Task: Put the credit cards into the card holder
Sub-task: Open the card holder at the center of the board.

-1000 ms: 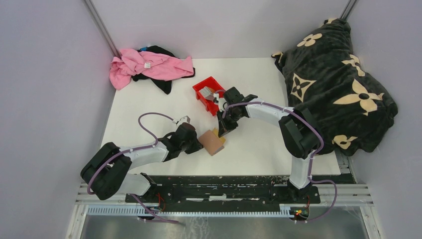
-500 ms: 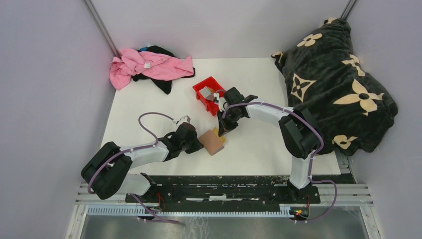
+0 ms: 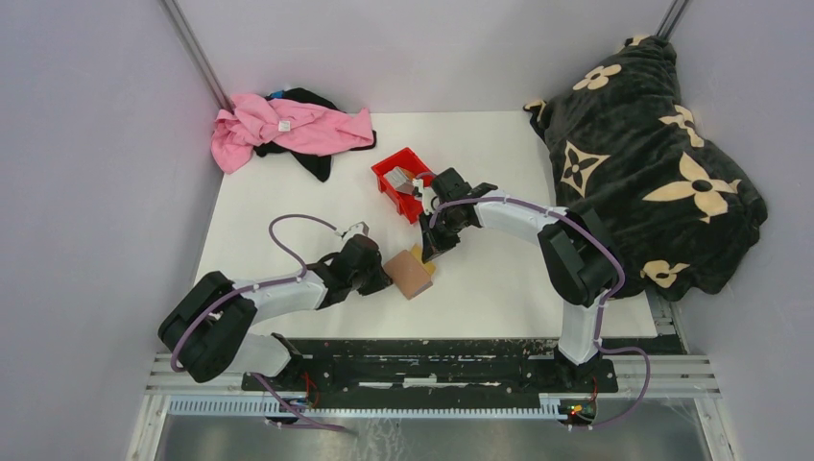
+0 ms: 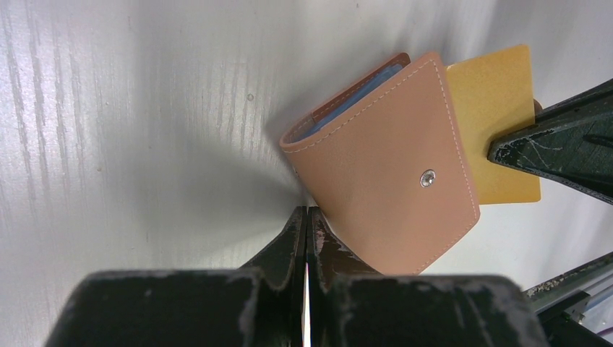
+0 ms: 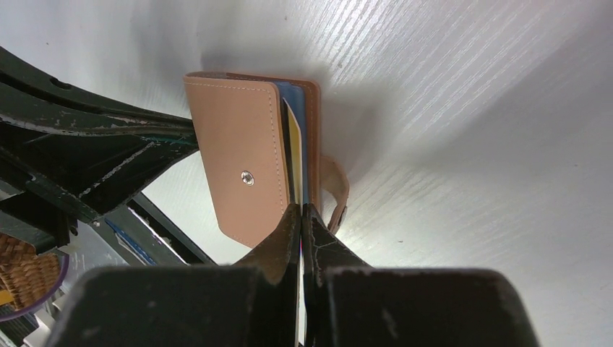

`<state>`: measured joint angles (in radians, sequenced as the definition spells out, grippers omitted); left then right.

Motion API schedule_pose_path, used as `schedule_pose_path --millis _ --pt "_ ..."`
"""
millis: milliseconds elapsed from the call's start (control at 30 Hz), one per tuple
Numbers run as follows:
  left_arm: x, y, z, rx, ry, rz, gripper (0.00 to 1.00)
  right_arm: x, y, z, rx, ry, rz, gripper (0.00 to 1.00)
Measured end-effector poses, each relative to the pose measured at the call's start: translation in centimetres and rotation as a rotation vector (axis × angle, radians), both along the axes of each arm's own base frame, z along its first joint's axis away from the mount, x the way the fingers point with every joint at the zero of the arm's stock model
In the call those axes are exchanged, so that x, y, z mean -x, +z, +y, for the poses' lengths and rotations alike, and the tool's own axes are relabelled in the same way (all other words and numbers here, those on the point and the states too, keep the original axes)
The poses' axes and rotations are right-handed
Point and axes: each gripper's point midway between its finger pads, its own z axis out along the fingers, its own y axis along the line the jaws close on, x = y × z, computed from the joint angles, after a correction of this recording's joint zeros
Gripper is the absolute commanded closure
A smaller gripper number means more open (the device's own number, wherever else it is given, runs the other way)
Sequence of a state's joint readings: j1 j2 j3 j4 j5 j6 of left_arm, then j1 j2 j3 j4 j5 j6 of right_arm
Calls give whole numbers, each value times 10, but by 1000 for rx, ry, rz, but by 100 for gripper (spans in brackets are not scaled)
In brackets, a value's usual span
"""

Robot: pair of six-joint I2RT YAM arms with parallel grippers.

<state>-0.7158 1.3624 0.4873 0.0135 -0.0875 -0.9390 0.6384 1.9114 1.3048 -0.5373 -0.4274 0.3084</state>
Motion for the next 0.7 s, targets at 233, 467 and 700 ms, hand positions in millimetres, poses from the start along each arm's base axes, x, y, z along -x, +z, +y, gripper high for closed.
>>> schedule_pose_path --millis 233,467,700 --pt "0 0 0 -4 0 3 97 -3 2 -3 15 -3 -27 99" --pt "0 0 0 -5 -1 3 97 -7 4 -7 33 -10 -59 99" --pt "0 0 0 -5 -1 3 97 -7 3 -8 34 -11 -61 99"
